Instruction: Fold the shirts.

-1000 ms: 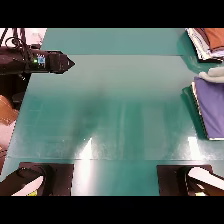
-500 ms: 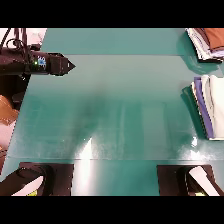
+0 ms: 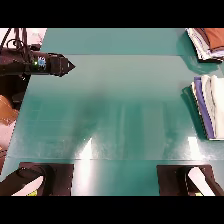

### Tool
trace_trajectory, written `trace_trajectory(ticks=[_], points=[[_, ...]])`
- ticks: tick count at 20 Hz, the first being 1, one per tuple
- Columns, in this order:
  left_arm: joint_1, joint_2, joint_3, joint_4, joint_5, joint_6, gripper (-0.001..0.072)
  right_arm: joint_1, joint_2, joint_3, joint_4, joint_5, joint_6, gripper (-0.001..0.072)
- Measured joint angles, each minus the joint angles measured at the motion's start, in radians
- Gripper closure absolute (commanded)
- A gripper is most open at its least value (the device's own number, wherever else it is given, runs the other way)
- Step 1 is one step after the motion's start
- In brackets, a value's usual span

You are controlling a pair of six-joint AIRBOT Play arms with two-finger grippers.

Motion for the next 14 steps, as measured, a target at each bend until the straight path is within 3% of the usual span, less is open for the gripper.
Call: trace_trajectory(ticks=[1, 5, 6, 14], points=[[0.0, 0.0, 0.0, 0.0, 0.006, 0.0, 0.0679, 0.08, 0.0, 0.019, 0.01, -0.024, 0.001, 0.0076], [0.0, 0.0, 0.0, -0.001, 0.039, 0.0, 0.0679, 0.379, -0.005, 0.056, 0.031, -0.128, 0.003, 0.0606], [0.0, 0.0, 0.0, -0.001, 0.045, 0.0, 0.0679, 0.444, -0.01, 0.06, 0.035, -0.149, 0.003, 0.0694], [0.0, 0.0, 0.0, -0.002, 0.063, 0.0, 0.0679, 0.715, -0.079, 0.069, 0.042, -0.195, 0.001, 0.0694]])
